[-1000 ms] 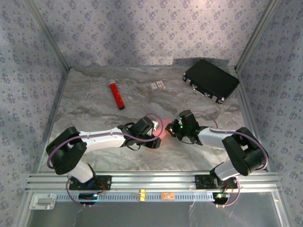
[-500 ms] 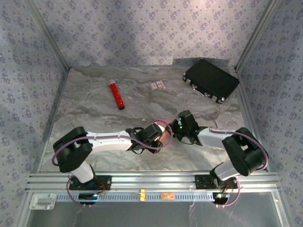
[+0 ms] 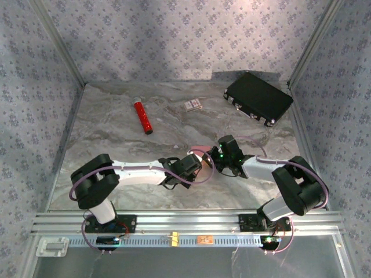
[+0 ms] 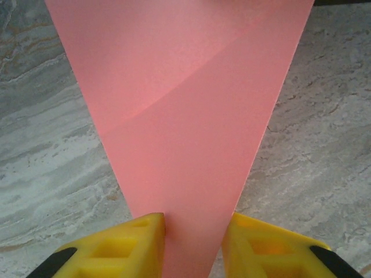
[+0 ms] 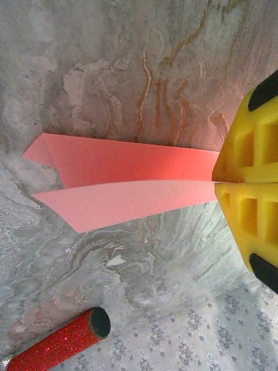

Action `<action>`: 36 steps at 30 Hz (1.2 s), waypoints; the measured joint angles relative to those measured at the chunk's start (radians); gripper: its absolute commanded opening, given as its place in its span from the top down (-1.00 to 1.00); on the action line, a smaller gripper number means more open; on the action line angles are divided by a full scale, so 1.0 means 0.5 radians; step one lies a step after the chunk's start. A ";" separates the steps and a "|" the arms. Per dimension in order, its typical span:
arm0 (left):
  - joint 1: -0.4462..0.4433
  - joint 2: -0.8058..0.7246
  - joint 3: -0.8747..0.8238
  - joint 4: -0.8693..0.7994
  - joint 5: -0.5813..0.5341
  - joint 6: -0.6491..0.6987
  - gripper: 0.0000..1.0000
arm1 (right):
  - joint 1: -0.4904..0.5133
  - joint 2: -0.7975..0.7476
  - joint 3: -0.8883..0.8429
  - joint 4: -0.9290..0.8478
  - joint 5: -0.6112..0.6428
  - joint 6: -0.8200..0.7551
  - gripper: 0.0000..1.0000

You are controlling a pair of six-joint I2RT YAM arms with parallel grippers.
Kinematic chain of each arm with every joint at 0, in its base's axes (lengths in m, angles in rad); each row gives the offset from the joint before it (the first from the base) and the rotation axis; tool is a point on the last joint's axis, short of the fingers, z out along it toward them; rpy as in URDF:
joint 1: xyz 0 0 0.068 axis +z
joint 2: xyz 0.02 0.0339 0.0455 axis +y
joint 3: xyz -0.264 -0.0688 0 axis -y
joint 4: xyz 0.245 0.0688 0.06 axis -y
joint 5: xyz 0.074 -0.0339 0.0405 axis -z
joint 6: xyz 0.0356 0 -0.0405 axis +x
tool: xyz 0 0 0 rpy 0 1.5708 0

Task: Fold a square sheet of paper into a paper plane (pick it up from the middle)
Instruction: Fold the wing for the fifth time at the center of the table.

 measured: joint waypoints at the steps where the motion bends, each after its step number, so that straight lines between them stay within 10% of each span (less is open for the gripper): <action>1: -0.001 0.000 0.000 -0.001 0.000 0.000 0.41 | 0.000 0.000 0.001 -0.001 0.000 0.000 0.86; 36: -0.101 -0.001 0.025 -0.002 -0.186 0.040 0.26 | -0.001 -0.008 0.000 0.001 0.000 0.054 0.86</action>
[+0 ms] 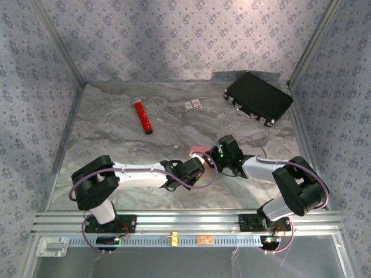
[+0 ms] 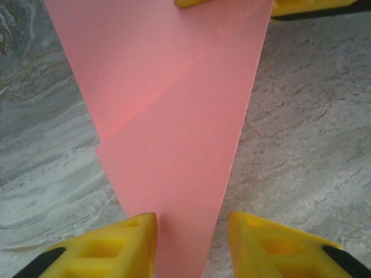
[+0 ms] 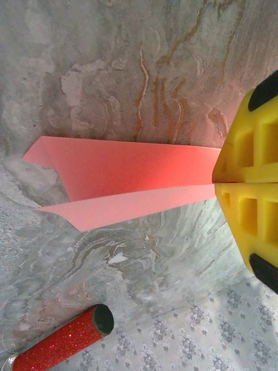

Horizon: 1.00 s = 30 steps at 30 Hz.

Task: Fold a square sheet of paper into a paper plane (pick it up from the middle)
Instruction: Fold the wing for the fifth time at the center of the table.

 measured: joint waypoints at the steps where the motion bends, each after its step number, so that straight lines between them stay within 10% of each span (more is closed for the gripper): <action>1: -0.004 0.000 0.000 0.002 -0.003 0.001 0.28 | 0.000 0.000 0.000 0.001 0.000 0.003 0.86; 30: -0.014 0.070 0.047 -0.002 -0.040 0.012 0.53 | -0.007 -0.021 0.000 0.001 -0.001 0.004 0.86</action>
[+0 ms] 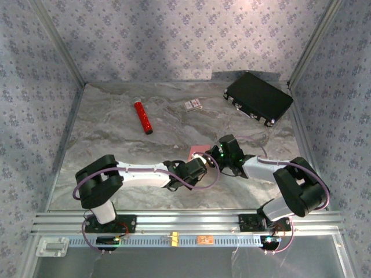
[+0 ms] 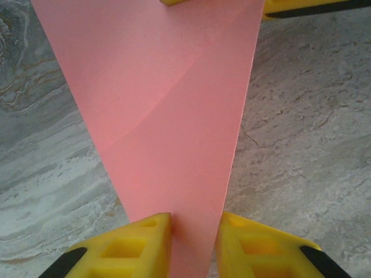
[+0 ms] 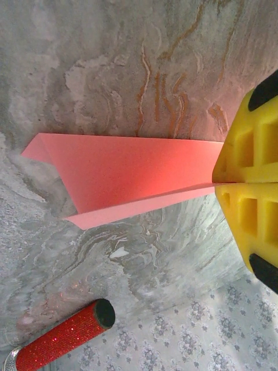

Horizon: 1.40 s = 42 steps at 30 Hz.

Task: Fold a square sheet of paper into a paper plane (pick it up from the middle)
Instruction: Fold the wing for the fifth time at the center of the table.

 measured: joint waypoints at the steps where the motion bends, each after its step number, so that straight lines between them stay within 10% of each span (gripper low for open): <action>1: 0.000 0.000 0.000 0.000 -0.002 0.000 0.54 | 0.000 0.000 0.000 0.000 0.000 0.000 0.86; 42: 0.000 0.000 0.000 -0.042 -0.066 -0.022 0.86 | -0.002 -0.015 0.000 -0.005 0.002 -0.002 0.65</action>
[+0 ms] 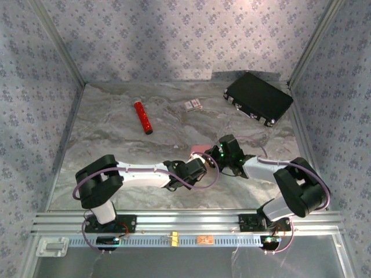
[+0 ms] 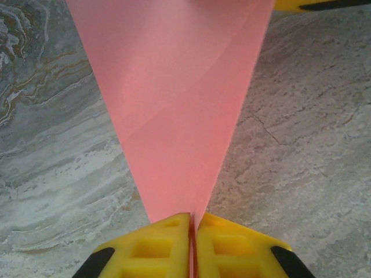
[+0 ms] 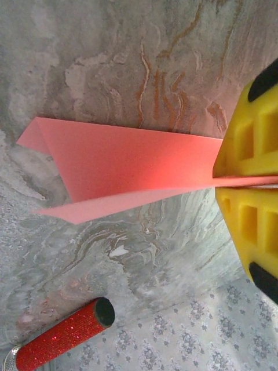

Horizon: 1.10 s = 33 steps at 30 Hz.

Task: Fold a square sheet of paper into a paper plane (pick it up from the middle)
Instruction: Fold the wing for the fifth time at the center of the table.

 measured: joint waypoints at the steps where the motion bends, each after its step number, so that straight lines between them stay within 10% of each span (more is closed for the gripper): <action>1: 0.001 0.000 0.000 0.000 0.002 -0.002 0.89 | -0.002 -0.010 0.000 -0.010 0.001 -0.003 0.59; 8: 0.105 -0.034 -0.111 0.162 0.170 -0.079 0.92 | -0.112 -0.224 -0.039 -0.180 0.035 -0.104 0.11; 33: 0.500 -0.248 -0.638 0.861 1.084 -0.247 1.00 | -0.276 -0.714 -0.169 -0.642 0.119 -0.334 0.13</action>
